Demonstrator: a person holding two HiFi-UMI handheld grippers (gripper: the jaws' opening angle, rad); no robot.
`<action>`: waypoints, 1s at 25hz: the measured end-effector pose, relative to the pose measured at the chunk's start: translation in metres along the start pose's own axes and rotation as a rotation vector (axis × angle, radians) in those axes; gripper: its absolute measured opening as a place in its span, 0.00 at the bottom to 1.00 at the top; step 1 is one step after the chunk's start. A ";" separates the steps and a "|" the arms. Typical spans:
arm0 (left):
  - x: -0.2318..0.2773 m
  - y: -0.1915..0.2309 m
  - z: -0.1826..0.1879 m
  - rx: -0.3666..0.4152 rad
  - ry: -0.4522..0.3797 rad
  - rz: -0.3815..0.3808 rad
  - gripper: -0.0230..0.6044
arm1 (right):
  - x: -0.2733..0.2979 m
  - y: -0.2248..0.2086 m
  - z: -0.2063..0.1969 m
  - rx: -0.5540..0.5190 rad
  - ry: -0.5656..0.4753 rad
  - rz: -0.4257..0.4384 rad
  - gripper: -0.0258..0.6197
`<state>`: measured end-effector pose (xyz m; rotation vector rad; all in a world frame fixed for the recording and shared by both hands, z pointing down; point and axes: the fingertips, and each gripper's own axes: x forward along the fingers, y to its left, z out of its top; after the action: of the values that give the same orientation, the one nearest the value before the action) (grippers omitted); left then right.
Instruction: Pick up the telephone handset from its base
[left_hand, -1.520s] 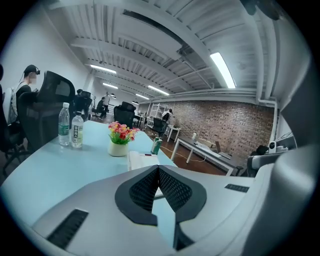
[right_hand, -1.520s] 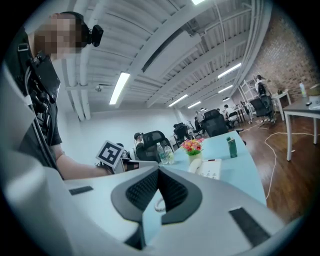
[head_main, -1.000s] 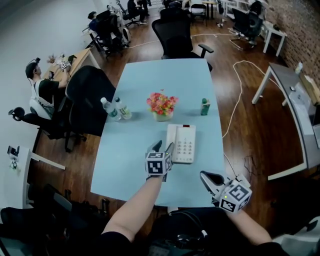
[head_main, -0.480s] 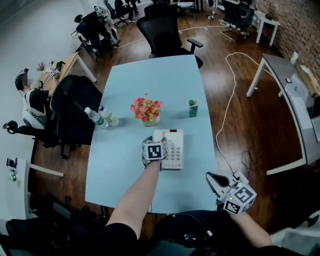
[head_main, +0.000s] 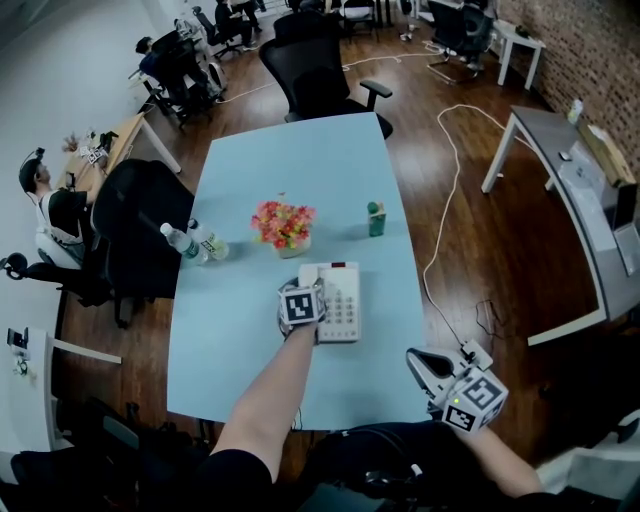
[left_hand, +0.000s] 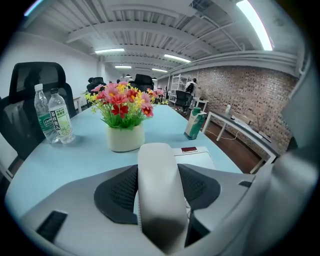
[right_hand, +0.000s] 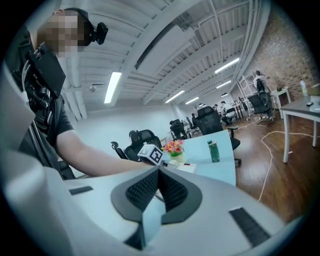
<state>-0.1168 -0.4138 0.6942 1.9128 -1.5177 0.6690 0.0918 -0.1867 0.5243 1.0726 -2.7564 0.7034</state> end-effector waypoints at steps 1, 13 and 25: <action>-0.003 -0.002 0.001 0.000 -0.006 -0.010 0.42 | 0.001 0.003 0.000 -0.003 -0.001 0.002 0.07; -0.107 -0.011 0.023 -0.068 -0.243 -0.211 0.42 | 0.015 0.057 0.000 -0.043 -0.020 0.051 0.07; -0.287 0.009 -0.014 -0.050 -0.445 -0.412 0.42 | 0.044 0.134 -0.021 -0.073 -0.003 0.128 0.07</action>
<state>-0.1885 -0.2124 0.5021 2.3427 -1.2964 0.0203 -0.0314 -0.1177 0.5032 0.8907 -2.8487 0.6099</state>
